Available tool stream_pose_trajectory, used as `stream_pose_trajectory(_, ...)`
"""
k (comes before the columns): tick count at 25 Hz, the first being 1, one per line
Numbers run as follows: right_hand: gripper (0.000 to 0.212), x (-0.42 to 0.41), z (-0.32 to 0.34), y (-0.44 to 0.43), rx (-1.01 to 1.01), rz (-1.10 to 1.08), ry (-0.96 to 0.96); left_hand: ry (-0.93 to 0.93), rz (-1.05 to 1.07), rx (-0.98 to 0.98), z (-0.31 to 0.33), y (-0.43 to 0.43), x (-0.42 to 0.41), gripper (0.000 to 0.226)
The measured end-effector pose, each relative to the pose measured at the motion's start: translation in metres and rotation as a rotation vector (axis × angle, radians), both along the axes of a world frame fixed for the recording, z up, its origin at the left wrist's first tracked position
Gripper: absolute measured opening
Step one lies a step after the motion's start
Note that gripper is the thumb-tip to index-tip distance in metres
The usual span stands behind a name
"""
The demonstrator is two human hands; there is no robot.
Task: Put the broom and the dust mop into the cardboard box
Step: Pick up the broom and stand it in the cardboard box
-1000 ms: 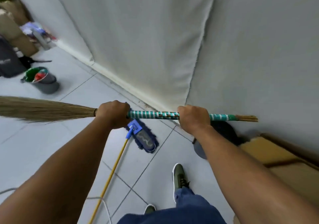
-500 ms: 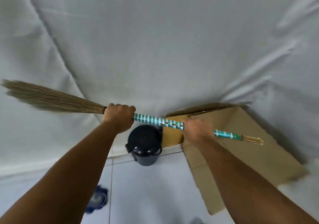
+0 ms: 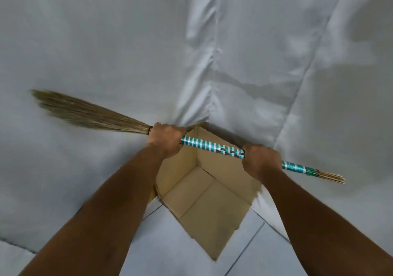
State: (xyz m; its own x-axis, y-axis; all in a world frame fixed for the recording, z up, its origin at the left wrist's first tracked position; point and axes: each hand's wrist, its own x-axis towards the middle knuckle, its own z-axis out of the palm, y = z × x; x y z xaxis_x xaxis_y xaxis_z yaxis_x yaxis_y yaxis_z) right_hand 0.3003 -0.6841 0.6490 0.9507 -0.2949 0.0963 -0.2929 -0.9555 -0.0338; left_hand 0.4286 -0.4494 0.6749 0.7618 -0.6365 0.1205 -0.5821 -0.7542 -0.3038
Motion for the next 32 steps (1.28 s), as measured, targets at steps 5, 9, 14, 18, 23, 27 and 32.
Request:
stream_pose_trajectory(5, 0.008, -0.041, -0.044, -0.075, 0.063, -0.158, 0.108, 0.124, -0.162, 0.017, -0.041, -0.103, -0.001, 0.024)
stream_pose_trajectory(9, 0.010, -0.068, -0.085, -0.110, 0.111, -0.280, 0.167, 0.238, -0.222, 0.046, -0.080, -0.155, -0.005, 0.030)
stream_pose_trajectory(14, 0.010, -0.096, -0.164, -0.139, 0.253, -0.412, 0.299, 0.280, -0.226, 0.156, -0.170, -0.194, 0.014, 0.037)
stream_pose_trajectory(18, 0.011, -0.098, -0.232, -0.154, 0.286, -0.457, 0.387, 0.448, -0.304, 0.241, -0.258, -0.211, 0.027, 0.036)
stream_pose_trajectory(23, 0.026, -0.073, -0.402, -0.173, 0.354, -0.427, 0.428, 0.587, -0.348, 0.241, -0.441, -0.228, 0.066, 0.026)
stream_pose_trajectory(27, 0.030, -0.062, -0.572, -0.177, 0.376, -0.338, 0.397, 0.634, -0.391, 0.276, -0.604, -0.235, 0.086, 0.027)
stream_pose_trajectory(32, 0.032, -0.074, -0.752, -0.166, 0.339, -0.296, 0.456, 0.668, -0.436, 0.337, -0.785, -0.229, 0.085, 0.034)
